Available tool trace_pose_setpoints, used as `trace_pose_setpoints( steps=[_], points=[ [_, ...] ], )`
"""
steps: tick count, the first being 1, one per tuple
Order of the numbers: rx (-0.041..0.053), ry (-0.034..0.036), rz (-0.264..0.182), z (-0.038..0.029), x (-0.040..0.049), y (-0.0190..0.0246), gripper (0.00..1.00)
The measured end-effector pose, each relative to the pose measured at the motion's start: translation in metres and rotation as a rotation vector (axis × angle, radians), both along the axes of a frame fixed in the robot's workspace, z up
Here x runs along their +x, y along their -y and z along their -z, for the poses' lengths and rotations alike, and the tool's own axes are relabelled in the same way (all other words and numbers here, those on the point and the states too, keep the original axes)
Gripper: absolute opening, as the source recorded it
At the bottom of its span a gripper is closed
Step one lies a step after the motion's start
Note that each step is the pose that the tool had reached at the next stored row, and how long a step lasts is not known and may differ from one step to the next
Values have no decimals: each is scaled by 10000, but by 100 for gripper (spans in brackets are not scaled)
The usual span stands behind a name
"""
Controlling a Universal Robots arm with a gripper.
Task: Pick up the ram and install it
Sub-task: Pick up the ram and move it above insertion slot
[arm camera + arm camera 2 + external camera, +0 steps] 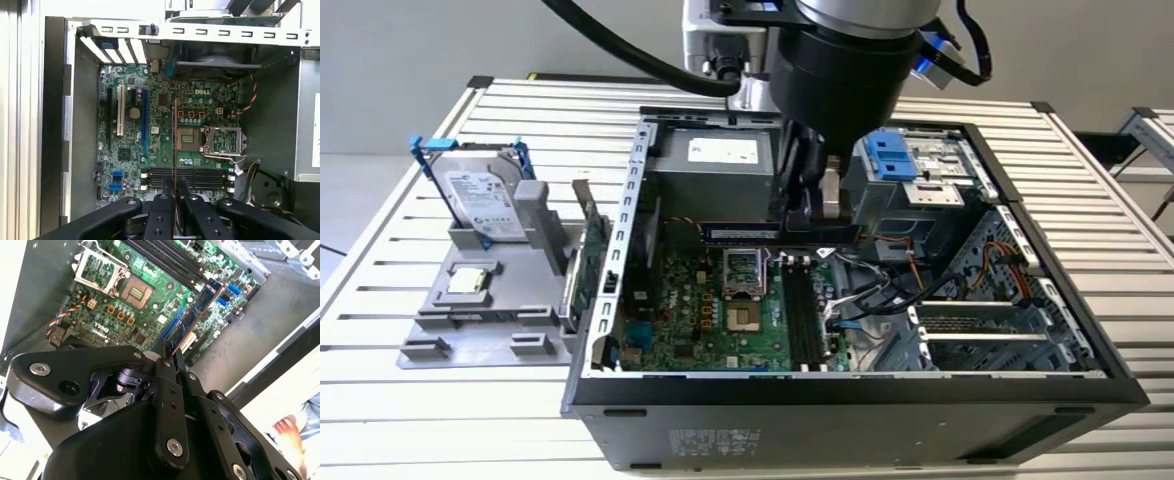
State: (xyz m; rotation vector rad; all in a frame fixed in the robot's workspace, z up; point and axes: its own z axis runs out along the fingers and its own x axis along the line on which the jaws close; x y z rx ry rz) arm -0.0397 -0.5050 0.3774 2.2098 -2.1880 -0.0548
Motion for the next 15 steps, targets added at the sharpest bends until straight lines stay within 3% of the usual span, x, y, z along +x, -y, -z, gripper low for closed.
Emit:
trace_pose_setpoints(
  steps=[15],
  points=[
    [1, -5, 103, 0, 223, 0, 0]
  ],
)
